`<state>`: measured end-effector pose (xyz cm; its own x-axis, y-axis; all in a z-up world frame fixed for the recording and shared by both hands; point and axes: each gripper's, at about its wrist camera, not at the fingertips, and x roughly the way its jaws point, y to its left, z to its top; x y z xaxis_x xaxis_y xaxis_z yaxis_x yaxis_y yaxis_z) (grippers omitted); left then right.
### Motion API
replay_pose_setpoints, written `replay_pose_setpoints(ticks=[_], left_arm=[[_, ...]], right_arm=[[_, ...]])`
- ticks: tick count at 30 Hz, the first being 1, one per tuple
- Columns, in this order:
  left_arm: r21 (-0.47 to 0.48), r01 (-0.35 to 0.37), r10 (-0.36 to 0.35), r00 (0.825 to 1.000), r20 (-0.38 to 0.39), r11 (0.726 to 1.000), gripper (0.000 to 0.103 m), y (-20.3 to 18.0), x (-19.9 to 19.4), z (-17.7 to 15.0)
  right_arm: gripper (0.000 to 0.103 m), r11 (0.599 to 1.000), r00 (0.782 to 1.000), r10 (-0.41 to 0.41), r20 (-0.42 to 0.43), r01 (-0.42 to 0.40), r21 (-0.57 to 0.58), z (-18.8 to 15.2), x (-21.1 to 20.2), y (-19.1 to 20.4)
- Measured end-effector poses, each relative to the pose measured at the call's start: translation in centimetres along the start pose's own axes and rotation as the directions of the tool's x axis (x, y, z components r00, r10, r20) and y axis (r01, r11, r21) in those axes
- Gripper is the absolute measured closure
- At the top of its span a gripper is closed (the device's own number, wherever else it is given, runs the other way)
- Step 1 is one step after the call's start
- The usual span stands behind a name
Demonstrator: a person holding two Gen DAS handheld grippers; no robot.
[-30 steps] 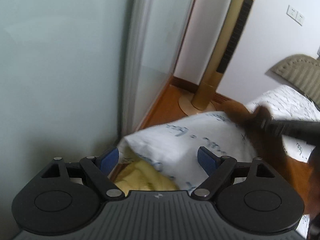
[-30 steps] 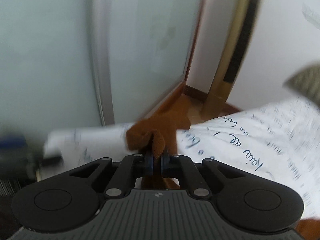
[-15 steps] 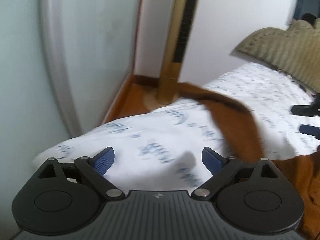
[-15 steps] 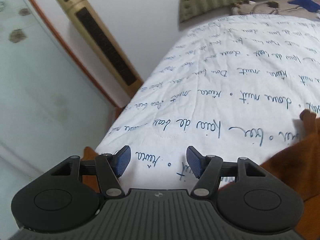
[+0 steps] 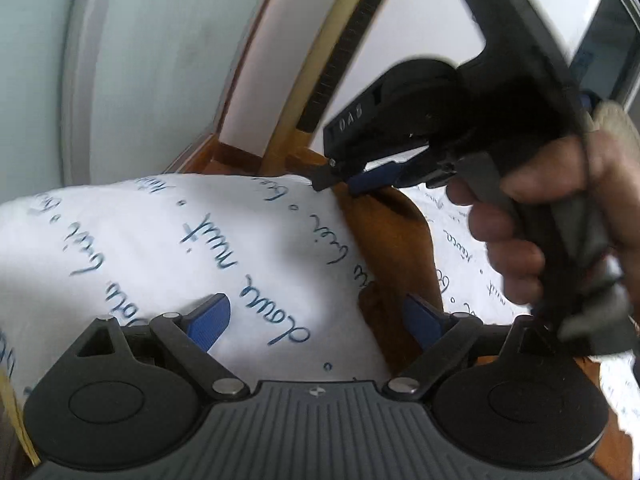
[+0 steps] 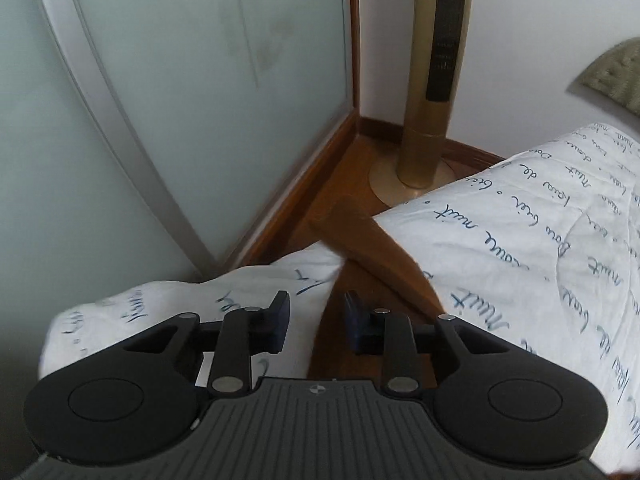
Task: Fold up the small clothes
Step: 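Lift the second sleeve and fold it across the sweater with the right gripper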
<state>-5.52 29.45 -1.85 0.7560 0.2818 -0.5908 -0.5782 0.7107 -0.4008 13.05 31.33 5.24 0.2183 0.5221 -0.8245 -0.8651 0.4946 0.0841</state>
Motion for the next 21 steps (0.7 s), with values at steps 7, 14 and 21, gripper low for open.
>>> replay_pose_setpoints(ticks=[7, 14, 21], left_arm=[[0.072, -0.046, 0.046, 0.999, 0.002, 0.996, 0.008, -1.4, 1.0, -0.2], [0.168, -0.031, 0.033, 0.999, -0.012, 0.985, 0.008, -3.3, 1.7, -0.5], [0.225, -0.008, 0.014, 1.000, -0.028, 0.974, 0.015, -4.8, 2.5, -0.4]], right_arm=[[0.073, 0.956, 0.965, -0.255, -0.055, 0.243, -0.163, 1.1, 4.2, 1.5], [0.095, 0.945, 0.960, -0.279, -0.040, 0.267, -0.188, 0.2, 3.1, 0.6], [0.095, 0.986, 0.983, -0.140, 0.115, 0.150, -0.079, -0.1, -5.5, -3.0]])
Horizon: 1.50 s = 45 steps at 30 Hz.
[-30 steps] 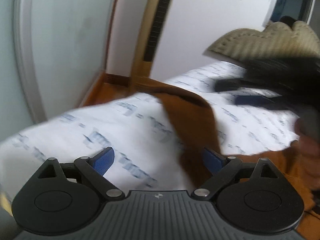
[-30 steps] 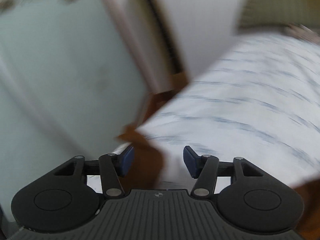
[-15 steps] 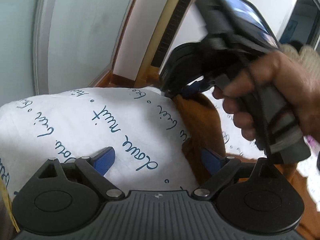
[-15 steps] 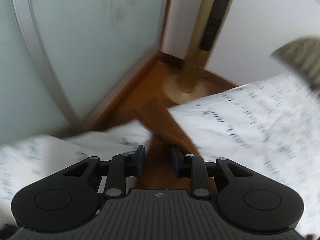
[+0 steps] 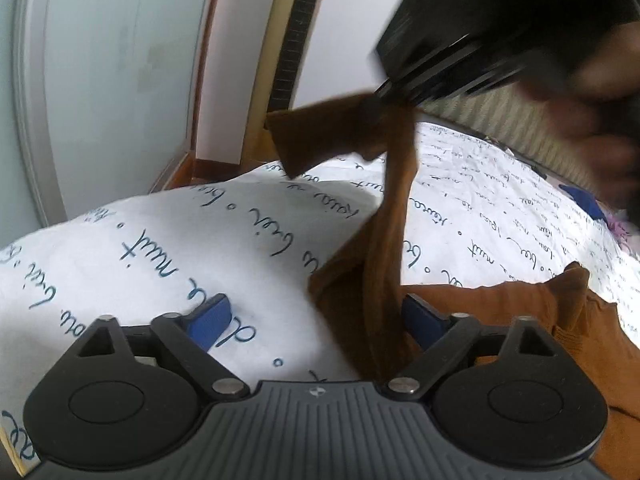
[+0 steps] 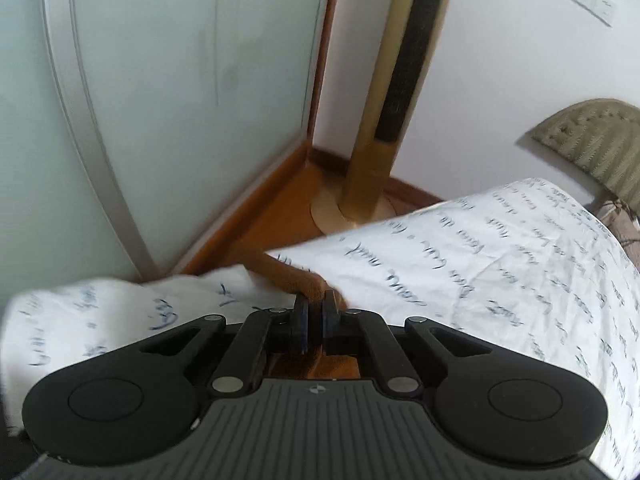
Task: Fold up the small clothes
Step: 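Lift the second sleeve and fold it across the sweater with the right gripper, then open the right gripper to lay the sleeve on the sweater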
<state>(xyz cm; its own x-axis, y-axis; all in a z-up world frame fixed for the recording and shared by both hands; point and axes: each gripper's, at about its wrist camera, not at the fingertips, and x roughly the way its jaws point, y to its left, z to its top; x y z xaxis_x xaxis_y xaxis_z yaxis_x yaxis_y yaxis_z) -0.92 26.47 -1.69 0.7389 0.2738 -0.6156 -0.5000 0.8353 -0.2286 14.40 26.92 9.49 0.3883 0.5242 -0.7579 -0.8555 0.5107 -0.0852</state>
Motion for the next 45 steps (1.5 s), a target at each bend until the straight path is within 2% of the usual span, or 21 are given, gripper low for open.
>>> replay_pose_setpoints(ticks=[2, 5, 10, 14, 18, 23, 27, 28, 30, 33, 37, 39, 40, 41, 42, 43, 44, 45], left_arm=[[0.024, 0.001, -0.001, 1.000, -0.009, 1.000, 0.016, -0.7, 0.4, 0.3], [0.048, -0.007, 0.008, 1.000, -0.017, 0.999, 0.034, -1.9, 1.0, 0.4], [0.069, -0.003, 0.008, 0.998, -0.066, 0.998, 0.060, -4.3, 2.3, 0.7], [0.078, 0.026, -0.020, 0.997, -0.073, 0.997, 0.063, -6.5, 2.4, 0.7], [0.144, 0.046, -0.043, 0.999, -0.026, 0.989, 0.063, -10.0, 1.7, 0.8], [0.238, 0.083, -0.075, 0.996, -0.040, 0.968, 0.063, -14.3, 2.5, -0.5], [0.301, 0.099, -0.078, 0.994, -0.080, 0.948, 0.062, -16.2, 3.7, -2.7], [0.322, 0.101, -0.075, 0.993, -0.092, 0.941, 0.062, -16.7, 4.0, -3.3], [0.361, 0.102, -0.067, 0.992, -0.107, 0.927, 0.062, -17.8, 3.3, -4.7], [0.413, 0.086, -0.053, 0.994, -0.091, 0.907, 0.062, -18.5, 1.7, -6.3], [0.468, 0.102, -0.068, 0.994, -0.089, 0.878, 0.062, -18.3, -0.2, -7.1], [0.483, 0.121, -0.086, 0.992, -0.093, 0.867, 0.062, -17.6, -1.6, -7.2], [0.487, 0.140, -0.105, 0.990, -0.098, 0.862, 0.062, -17.1, -2.3, -7.2], [0.491, 0.159, -0.124, 0.987, -0.103, 0.856, 0.062, -16.5, -3.0, -7.1], [0.499, 0.183, -0.144, 0.983, -0.115, 0.847, 0.061, -15.9, -3.8, -6.9], [0.496, 0.201, -0.157, 0.979, -0.129, 0.845, 0.061, -15.4, -4.3, -6.7], [0.485, 0.217, -0.168, 0.975, -0.142, 0.847, 0.061, -14.9, -4.7, -6.4], [0.473, 0.231, -0.180, 0.972, -0.152, 0.850, 0.061, -14.4, -5.2, -5.9]], right_arm=[[0.095, 0.999, 0.998, 0.022, 0.053, -0.024, 0.038, -0.4, -2.6, -1.4], [0.095, 0.996, 0.992, 0.028, 0.124, -0.038, 0.083, -1.6, -6.0, -3.1], [0.095, 0.987, 0.978, -0.034, 0.206, 0.001, 0.158, -4.0, -9.9, -5.6], [0.095, 0.968, 0.961, -0.110, 0.254, 0.046, 0.246, -6.7, -12.5, -8.6], [0.095, 0.927, 0.935, -0.196, 0.296, 0.078, 0.368, -11.2, -15.6, -12.4], [0.095, 0.836, 0.885, -0.335, 0.322, 0.122, 0.536, -18.8, -19.3, -16.3], [0.095, 0.725, 0.854, -0.435, 0.286, 0.143, 0.674, -26.0, -20.0, -19.4], [0.095, 0.694, 0.852, -0.451, 0.267, 0.147, 0.705, -27.9, -19.8, -20.1], [0.095, 0.629, 0.851, -0.467, 0.240, 0.129, 0.766, -32.0, -19.5, -21.2], [0.095, 0.538, 0.857, -0.492, 0.152, 0.162, 0.827, -37.1, -18.0, -21.8], [0.094, 0.460, 0.873, -0.480, 0.082, 0.171, 0.871, -41.4, -16.2, -21.9], [0.089, 0.421, 0.888, -0.457, 0.048, 0.169, 0.891, -43.1, -15.7, -21.8], [0.081, 0.401, 0.895, -0.446, 0.031, 0.169, 0.900, -43.8, -15.5, -21.5], [0.078, 0.385, 0.899, -0.437, 0.022, 0.164, 0.908, -44.3, -15.6, -21.6], [0.077, 0.376, 0.902, -0.430, 0.033, 0.146, 0.915, -44.8, -16.2, -21.0], [0.071, 0.376, 0.903, -0.427, 0.043, 0.134, 0.917, -45.3, -17.1, -20.5], [0.060, 0.377, 0.902, -0.431, 0.036, 0.144, 0.915, -45.5, -17.7, -20.2], [0.059, 0.381, 0.897, -0.442, 0.023, 0.164, 0.910, -45.6, -18.4, -19.9]])
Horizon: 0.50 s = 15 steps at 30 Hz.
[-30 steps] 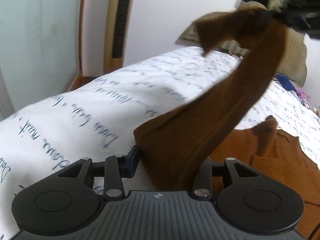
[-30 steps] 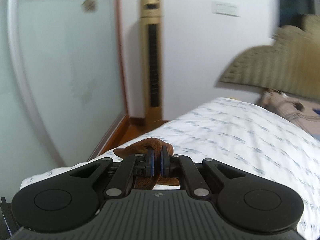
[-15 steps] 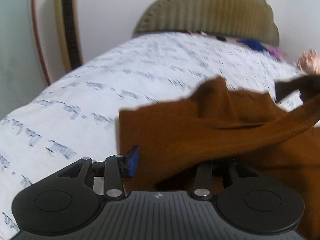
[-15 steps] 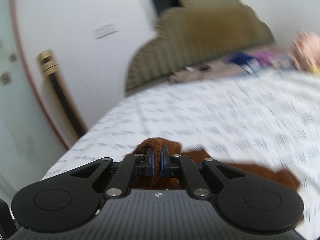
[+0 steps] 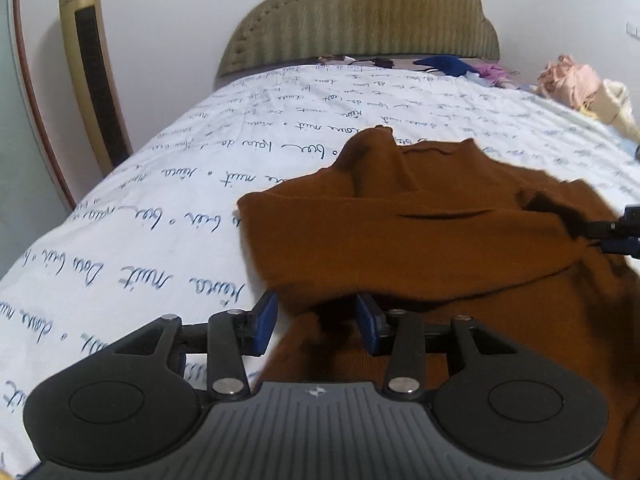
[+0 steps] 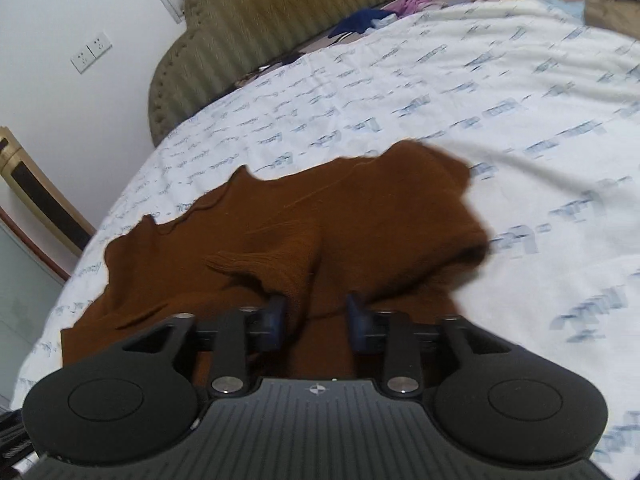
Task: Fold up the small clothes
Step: 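Open the right gripper to lay the sleeve on the sweater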
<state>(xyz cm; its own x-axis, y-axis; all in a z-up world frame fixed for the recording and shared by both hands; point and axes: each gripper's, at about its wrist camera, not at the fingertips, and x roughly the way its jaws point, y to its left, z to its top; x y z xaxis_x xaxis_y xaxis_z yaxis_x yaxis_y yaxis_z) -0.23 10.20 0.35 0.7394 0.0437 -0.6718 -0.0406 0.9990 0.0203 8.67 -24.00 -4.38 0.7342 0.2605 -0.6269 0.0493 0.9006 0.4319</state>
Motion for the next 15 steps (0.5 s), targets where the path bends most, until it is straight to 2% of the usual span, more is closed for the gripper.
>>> replay_pose_setpoints(ticks=[2, 6, 8, 10, 12, 13, 15], left_arm=[[0.003, 0.009, -0.009, 1.000, 0.025, 1.000, 0.061, 0.4, -0.8, 0.6], [0.014, -0.028, 0.027, 0.998, 0.063, 1.000, 0.052, 0.0, 0.1, 3.0], [0.021, -0.039, 0.039, 0.999, 0.022, 0.999, 0.052, -0.5, 1.3, 4.0], [0.004, -0.017, 0.017, 1.000, 0.026, 1.000, 0.052, -0.8, 2.2, 4.4], [0.006, -0.050, 0.050, 0.998, 0.028, 0.999, 0.051, -1.2, 4.2, 4.4], [0.011, -0.072, 0.072, 0.997, -0.001, 0.997, 0.051, -1.4, 5.5, 4.5], [-0.009, -0.063, 0.062, 0.997, -0.037, 0.998, 0.051, -1.5, 7.7, 4.2]], right_arm=[[0.059, 0.998, 1.000, 0.001, 0.020, 0.000, -0.060, 0.1, -1.5, 0.0], [0.059, 0.977, 0.995, -0.041, 0.089, 0.059, -0.207, 1.1, -2.9, 2.1], [0.059, 0.954, 0.994, -0.056, 0.091, 0.080, -0.289, 1.7, -1.9, 3.9], [0.059, 0.929, 0.996, -0.064, 0.067, 0.084, -0.361, 2.2, 0.1, 5.5], [0.059, 0.897, 0.995, -0.086, 0.058, 0.103, -0.430, 2.5, 2.3, 7.0], [0.059, 0.878, 0.994, -0.098, 0.051, 0.111, -0.465, 2.4, 3.5, 7.7], [0.060, 0.854, 0.990, -0.136, 0.028, 0.131, -0.503, 2.6, 5.7, 8.4]])
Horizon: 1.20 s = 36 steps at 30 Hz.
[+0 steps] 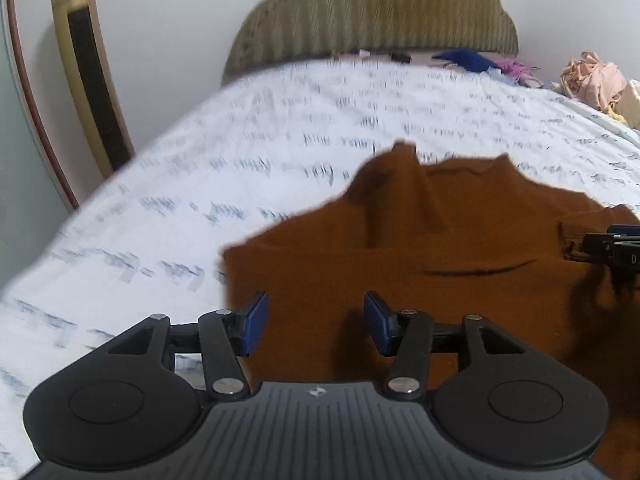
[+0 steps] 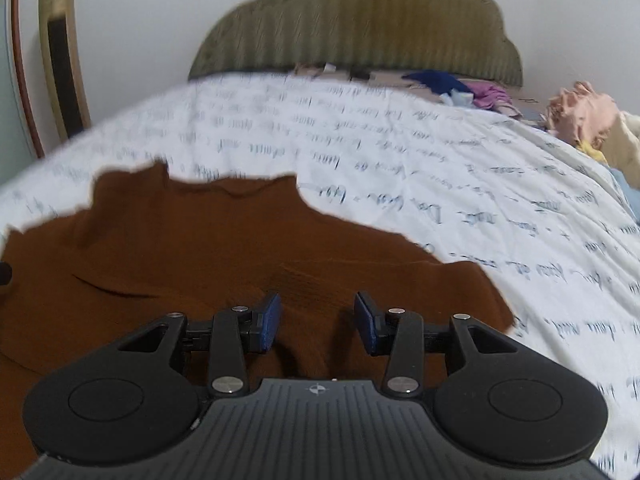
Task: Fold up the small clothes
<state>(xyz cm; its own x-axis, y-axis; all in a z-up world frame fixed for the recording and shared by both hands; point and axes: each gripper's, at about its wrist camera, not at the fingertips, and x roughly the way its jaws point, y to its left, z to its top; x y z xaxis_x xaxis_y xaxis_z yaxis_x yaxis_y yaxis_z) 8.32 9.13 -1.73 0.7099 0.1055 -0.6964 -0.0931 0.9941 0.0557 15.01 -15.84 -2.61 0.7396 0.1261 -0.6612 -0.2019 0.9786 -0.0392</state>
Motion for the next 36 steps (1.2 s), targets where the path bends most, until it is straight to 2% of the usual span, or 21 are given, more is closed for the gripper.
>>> replay_pose_setpoints(ticks=[2, 3, 6, 8, 11, 13, 14, 16, 18, 21, 23, 24, 25, 26, 28, 30, 31, 33, 35, 36], left_arm=[[-0.011, -0.005, 0.005, 1.000, -0.021, 1.000, 0.052, -0.3, 1.3, -0.3], [-0.005, -0.013, 0.013, 1.000, -0.005, 1.000, 0.051, -0.5, 1.4, -0.5], [0.019, -0.033, 0.033, 0.999, 0.020, 0.999, 0.049, -1.0, 1.7, -0.9], [0.028, -0.041, 0.040, 0.999, 0.026, 0.999, 0.049, -1.3, 1.9, -0.7], [0.031, -0.052, 0.051, 0.998, 0.024, 0.998, 0.049, -1.8, 1.9, -0.5], [0.043, -0.062, 0.061, 0.998, 0.027, 0.997, 0.048, -1.9, 1.8, -0.6], [0.044, -0.063, 0.062, 0.998, 0.027, 0.997, 0.047, -1.9, 1.8, -0.7], [0.039, -0.055, 0.054, 0.998, 0.027, 0.998, 0.046, -1.7, 1.8, -0.8], [0.034, -0.049, 0.049, 0.999, 0.024, 0.998, 0.046, -1.5, 1.8, -0.8], [0.031, -0.054, 0.053, 0.998, 0.025, 0.998, 0.045, -1.6, 1.8, -0.8], [0.038, -0.061, 0.060, 0.998, 0.030, 0.997, 0.043, -1.8, 1.8, -0.9], [0.041, -0.064, 0.063, 0.998, 0.031, 0.997, 0.042, -1.8, 1.8, -1.0], [0.045, -0.067, 0.066, 0.997, 0.032, 0.997, 0.040, -1.8, 1.8, -1.0], [0.047, -0.067, 0.066, 0.997, 0.032, 0.997, 0.039, -1.7, 1.8, -1.0], [0.036, -0.060, 0.059, 0.998, 0.030, 0.998, 0.038, -1.4, 1.9, -1.0], [0.026, -0.056, 0.055, 0.998, 0.027, 0.998, 0.038, -1.3, 1.9, -1.0], [0.020, -0.054, 0.054, 0.998, 0.025, 0.998, 0.038, -1.3, 1.8, -0.9], [0.004, -0.047, 0.047, 0.999, 0.023, 0.999, 0.037, -1.2, 1.7, -0.9], [0.003, -0.046, 0.046, 0.999, 0.021, 0.999, 0.037, -1.3, 1.6, -0.9], [0.011, -0.051, 0.050, 0.998, 0.024, 0.999, 0.037, -1.4, 1.5, -1.0]], right_arm=[[0.060, 0.999, 0.999, -0.028, -0.024, 0.027, -0.028, 0.2, 1.2, 0.3], [0.060, 0.999, 0.999, -0.036, -0.021, 0.035, -0.030, 0.1, 1.0, 0.3], [0.059, 0.998, 0.996, 0.059, 0.063, -0.058, -0.028, -0.6, -1.8, -0.1], [0.060, 0.992, 0.992, 0.101, 0.076, -0.095, -0.077, -1.1, -2.8, 0.1], [0.060, 0.982, 0.997, 0.037, 0.062, -0.025, -0.188, -1.5, -1.9, 1.0], [0.060, 0.983, 0.999, 0.033, 0.031, -0.027, -0.184, -1.3, -0.8, 0.8], [0.059, 0.986, 0.999, 0.042, 0.012, -0.040, -0.164, -1.2, -0.6, 0.6], [0.059, 0.987, 0.995, 0.097, 0.027, -0.092, -0.135, -1.2, -1.6, 0.4], [0.060, 0.977, 0.988, 0.149, 0.032, -0.142, -0.160, -1.5, -2.4, 0.8], [0.060, 0.965, 0.997, 0.079, 0.015, -0.073, -0.251, -1.7, -1.2, 2.0], [0.069, 0.967, 1.000, -0.001, 0.022, 0.007, -0.255, -1.4, 0.0, 2.0], [0.076, 0.971, 1.000, -0.014, 0.020, 0.018, -0.240, -1.2, 0.5, 1.5], [0.094, 0.979, 1.000, -0.026, 0.006, 0.027, -0.201, -1.0, 0.8, 0.9], [0.096, 0.989, 1.000, -0.028, -0.006, 0.027, -0.145, -0.8, 0.9, 0.2], [0.096, 0.999, 1.000, 0.016, 0.001, -0.016, -0.047, -1.1, 0.3, -1.6], [0.096, 0.998, 1.000, 0.013, 0.015, -0.014, 0.067, -1.7, -0.5, -3.6], [0.096, 0.987, 0.999, 0.036, 0.032, -0.041, 0.157, -2.1, -1.0, -5.0], [0.097, 0.934, 0.993, 0.077, 0.089, -0.103, 0.343, -3.4, -2.0, -7.9], [0.097, 0.871, 0.994, 0.054, 0.090, -0.091, 0.482, -5.0, -2.0, -9.8], [0.097, 0.829, 0.993, 0.066, 0.103, -0.112, 0.549, -6.0, -1.8, -10.5]])
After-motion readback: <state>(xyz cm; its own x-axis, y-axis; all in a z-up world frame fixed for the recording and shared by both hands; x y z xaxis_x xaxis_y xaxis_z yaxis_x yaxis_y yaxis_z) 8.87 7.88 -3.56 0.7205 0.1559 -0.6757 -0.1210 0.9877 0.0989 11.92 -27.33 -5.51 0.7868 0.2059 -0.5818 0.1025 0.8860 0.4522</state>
